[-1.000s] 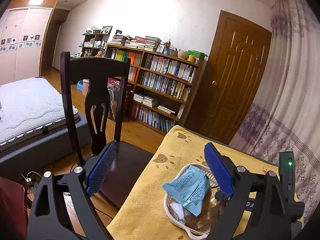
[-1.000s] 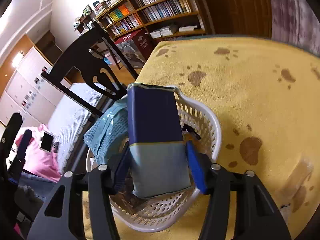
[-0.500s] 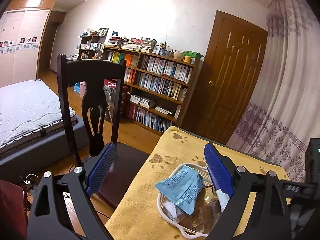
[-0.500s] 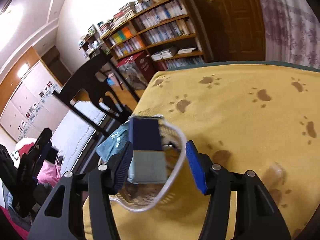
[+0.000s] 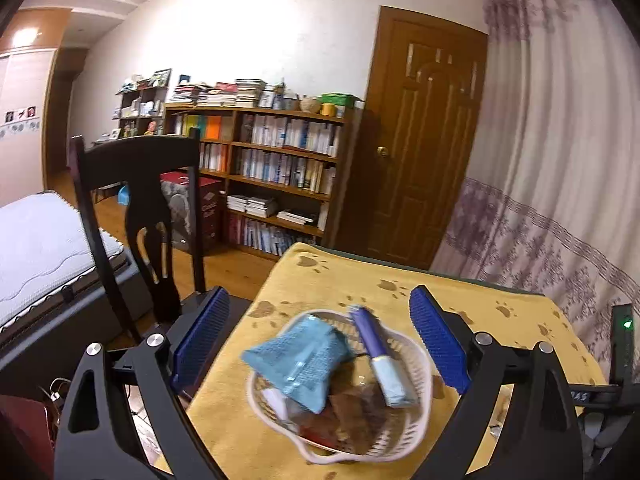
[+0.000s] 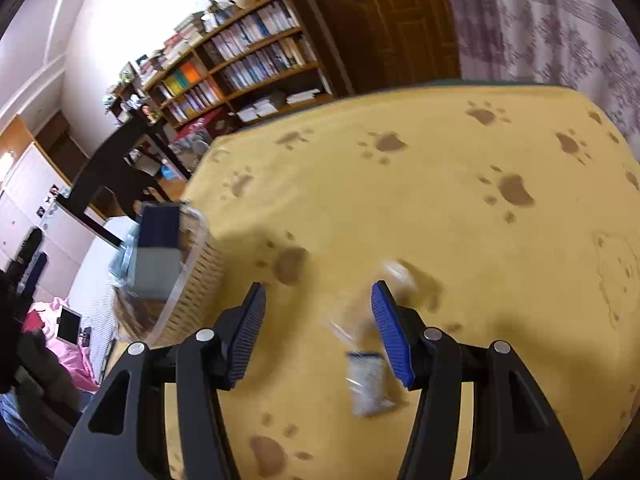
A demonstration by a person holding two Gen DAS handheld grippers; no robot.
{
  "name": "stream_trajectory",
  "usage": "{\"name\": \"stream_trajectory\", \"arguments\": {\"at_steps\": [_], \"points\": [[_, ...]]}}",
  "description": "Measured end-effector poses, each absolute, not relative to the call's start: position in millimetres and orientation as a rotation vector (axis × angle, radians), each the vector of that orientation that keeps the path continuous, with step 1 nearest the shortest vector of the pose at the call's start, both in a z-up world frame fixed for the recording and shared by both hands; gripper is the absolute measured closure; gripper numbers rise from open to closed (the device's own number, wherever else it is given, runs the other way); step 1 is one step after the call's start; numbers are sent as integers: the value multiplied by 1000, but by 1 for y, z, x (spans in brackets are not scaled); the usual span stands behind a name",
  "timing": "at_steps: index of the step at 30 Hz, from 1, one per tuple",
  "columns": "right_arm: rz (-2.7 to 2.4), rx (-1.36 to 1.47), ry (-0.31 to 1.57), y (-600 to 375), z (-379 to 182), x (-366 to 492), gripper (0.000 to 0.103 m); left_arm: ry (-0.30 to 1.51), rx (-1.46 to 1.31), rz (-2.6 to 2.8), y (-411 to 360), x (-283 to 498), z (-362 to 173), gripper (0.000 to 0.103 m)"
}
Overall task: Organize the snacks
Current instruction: 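Move the right tool back toward the silver-wrapped candy on the table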
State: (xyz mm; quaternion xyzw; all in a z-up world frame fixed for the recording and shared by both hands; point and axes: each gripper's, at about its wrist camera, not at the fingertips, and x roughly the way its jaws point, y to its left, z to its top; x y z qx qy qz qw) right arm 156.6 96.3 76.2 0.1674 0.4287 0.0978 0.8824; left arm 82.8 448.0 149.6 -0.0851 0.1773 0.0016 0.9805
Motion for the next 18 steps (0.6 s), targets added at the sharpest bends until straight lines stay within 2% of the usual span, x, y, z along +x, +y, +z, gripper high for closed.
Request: {"name": "stream_trajectory", "arguments": {"at_steps": [9,18], "points": [[177,356,960,86,45,153,47,370,-89,-102,401,78,147,7],[143,98,998,113,21,126,50,383,-46,-147,378,77,143,7]]}}
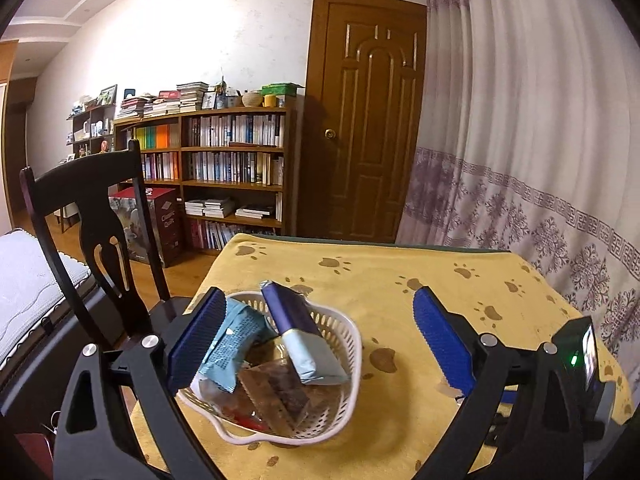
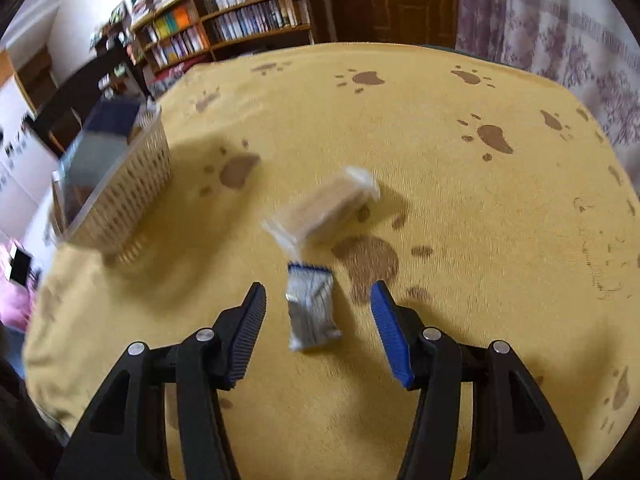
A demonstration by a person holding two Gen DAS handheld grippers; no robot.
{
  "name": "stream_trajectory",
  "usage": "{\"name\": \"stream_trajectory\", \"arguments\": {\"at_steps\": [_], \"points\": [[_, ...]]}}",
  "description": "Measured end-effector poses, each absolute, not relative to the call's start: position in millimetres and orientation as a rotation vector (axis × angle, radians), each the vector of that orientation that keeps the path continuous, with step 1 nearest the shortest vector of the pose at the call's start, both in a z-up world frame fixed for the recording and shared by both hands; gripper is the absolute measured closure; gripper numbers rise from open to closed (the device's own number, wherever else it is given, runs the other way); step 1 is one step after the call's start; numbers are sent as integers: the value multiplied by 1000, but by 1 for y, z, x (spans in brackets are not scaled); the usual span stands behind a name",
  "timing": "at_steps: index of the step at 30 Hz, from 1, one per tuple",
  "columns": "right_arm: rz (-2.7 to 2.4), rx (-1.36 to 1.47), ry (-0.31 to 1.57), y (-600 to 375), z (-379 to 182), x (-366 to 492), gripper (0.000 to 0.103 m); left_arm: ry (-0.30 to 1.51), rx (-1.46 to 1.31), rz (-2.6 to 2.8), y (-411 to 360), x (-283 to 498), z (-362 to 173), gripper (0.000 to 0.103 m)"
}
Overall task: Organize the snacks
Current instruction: 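Move the right tool back toward the silver-wrapped candy on the table, then grasp the clear bag with brown bar with the left tool while the right tool hovers at the candy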
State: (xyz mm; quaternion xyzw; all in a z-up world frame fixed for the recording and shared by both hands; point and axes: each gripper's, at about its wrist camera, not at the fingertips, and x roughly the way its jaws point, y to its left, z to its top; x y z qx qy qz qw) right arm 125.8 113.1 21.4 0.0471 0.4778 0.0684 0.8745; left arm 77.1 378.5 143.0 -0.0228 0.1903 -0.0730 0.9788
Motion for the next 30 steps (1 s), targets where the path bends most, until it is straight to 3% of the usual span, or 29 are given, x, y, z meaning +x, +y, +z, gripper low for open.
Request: {"name": "stream_trajectory", "arguments": {"at_steps": [5,9,24,30], "points": [[128,-52,979,130,10,114,59,395,-36,-160,373,78,139,7],[133,-66,952,132,10,111,72,405,-25,-172,368,78,135,7],[99,71,896,75,10,78,74,531,35,-302,308,91,97,7],[72,149,875,45,5,72,74,582,173,-369,254,97,75,19]]}}
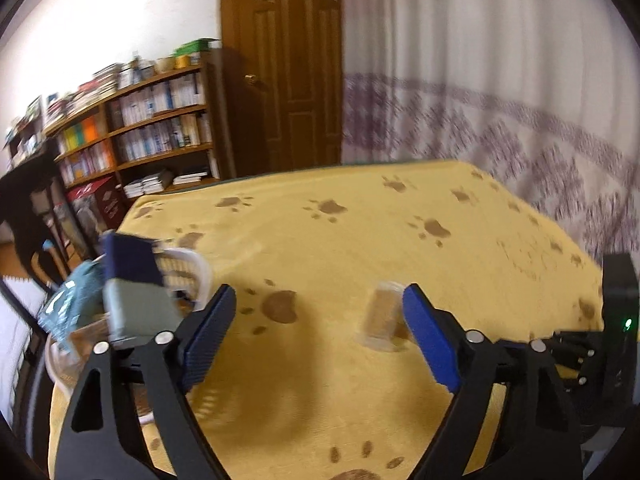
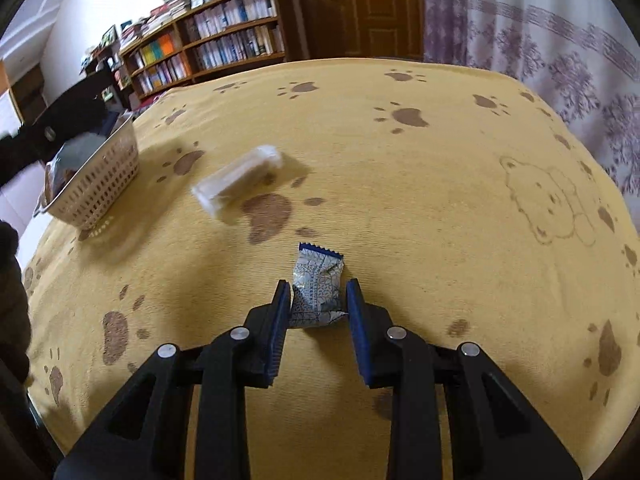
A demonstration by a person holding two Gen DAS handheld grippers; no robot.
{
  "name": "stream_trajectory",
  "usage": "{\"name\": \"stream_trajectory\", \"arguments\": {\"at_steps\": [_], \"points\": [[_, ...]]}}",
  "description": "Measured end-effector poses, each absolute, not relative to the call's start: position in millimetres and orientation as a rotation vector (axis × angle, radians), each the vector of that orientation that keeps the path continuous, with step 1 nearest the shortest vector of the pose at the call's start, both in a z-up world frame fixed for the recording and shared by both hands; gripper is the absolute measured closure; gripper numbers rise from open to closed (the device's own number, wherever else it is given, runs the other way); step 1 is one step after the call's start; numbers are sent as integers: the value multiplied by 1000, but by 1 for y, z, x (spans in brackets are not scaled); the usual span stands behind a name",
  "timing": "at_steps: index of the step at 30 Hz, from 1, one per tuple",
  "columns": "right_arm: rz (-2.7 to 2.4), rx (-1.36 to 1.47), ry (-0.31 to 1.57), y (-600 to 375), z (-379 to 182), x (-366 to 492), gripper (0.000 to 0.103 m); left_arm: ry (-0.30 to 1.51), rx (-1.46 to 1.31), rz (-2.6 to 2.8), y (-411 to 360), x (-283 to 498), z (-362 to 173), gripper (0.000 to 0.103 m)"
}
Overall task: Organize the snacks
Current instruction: 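Grasp the clear bag with brown bar with the left tool while the right tool hovers at the candy, then carry the clear bag into the basket and open the left tool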
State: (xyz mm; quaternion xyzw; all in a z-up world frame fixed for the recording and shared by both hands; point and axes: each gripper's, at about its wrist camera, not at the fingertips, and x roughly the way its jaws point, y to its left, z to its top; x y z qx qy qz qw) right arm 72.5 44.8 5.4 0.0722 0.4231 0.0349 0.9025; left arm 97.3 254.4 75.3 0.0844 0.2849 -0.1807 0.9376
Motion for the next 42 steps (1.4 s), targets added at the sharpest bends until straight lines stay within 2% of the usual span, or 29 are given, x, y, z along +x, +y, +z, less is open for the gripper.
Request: {"name": "stream_trajectory", "arguments": {"at_steps": [11,17,20,22,25,42], "points": [[110,193,839,38,1,70,73,756,243,-468,191,141,21,43],[122,201,837,37,1,70,72,856,215,-475,184,170,-9,56],[123,202,836,37,0,69,72,853,213,-479,183,172,-14,59],[122,204,835,37,0,69,72,850,210,-481,185,171,-12,68],[120,201,834,38,0,69,72,845,188,-482,190,171,-11,73],[121,208,832,36,0,69,72,688,130,-466,208,130,39,74]]}}
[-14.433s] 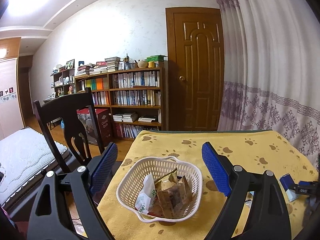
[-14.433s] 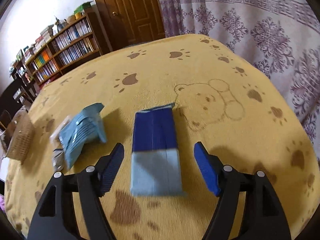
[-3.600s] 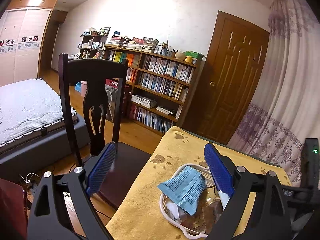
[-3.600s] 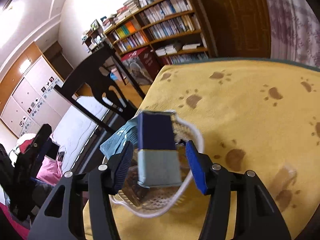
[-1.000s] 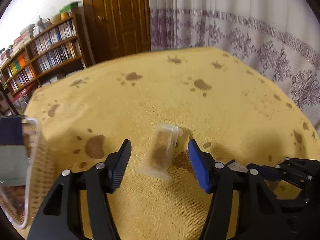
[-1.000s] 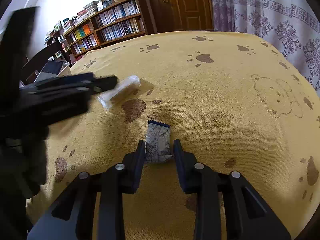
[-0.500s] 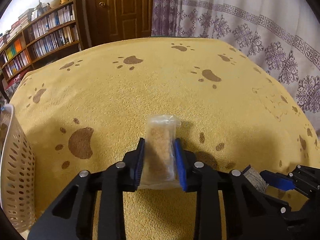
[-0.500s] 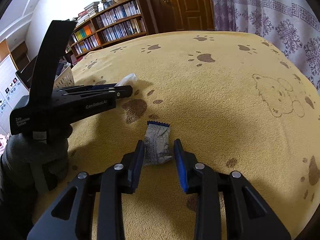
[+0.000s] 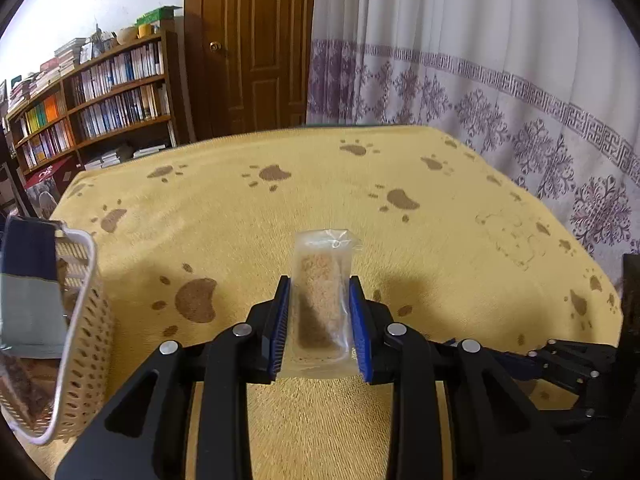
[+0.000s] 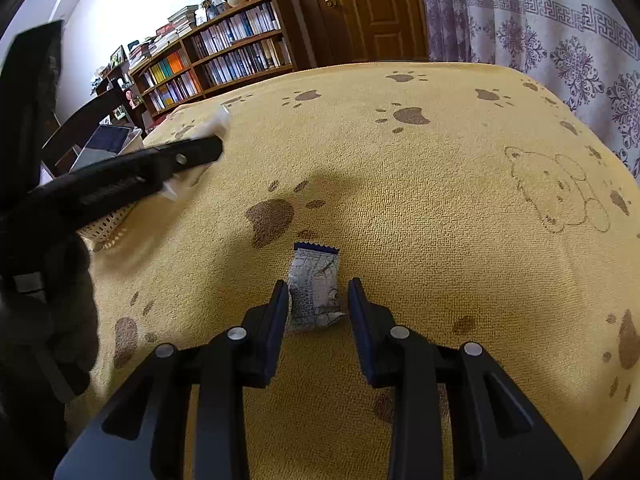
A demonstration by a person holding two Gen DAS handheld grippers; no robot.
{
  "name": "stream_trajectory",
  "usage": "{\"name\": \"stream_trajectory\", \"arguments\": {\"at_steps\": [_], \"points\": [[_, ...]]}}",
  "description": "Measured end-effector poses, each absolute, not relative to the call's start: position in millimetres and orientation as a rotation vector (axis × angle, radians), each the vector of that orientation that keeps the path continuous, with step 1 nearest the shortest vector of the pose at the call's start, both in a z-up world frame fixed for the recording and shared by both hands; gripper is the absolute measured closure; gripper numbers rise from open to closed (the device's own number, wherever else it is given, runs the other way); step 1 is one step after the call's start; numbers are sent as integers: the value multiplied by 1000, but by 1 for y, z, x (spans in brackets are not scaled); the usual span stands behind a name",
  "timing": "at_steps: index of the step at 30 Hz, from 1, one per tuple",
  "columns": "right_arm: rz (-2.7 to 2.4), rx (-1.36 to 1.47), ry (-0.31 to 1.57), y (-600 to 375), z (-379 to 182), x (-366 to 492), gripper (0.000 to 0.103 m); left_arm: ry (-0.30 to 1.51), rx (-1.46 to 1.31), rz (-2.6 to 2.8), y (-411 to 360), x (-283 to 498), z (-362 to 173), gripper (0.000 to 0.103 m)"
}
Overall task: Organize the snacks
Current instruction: 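Carry the clear bag into the basket and open the left tool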
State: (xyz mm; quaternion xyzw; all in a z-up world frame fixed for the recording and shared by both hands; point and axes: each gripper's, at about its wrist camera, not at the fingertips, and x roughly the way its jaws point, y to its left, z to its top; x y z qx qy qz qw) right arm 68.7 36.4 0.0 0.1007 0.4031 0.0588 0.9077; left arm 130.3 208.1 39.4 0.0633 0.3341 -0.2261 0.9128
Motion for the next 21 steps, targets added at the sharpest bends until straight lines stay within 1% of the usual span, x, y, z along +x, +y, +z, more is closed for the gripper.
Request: {"name": "stream_trajectory", "arguments": {"at_steps": [3,10,14,18,21], "points": [[113,192,836,39,0,69,70,671,116,-456,215,125,48,74],[46,56,855,61,2,75,66,622,68,-437,234,113,69,74],[36,46,852,62,2,74,68,602,51,-420,244,109,76,74],[40,79,846,57,2,72,71,579,22,-397,260,106,86,74],[46,93,845,55,2,72,72,557,-2,-375,274,103,94,74]]}}
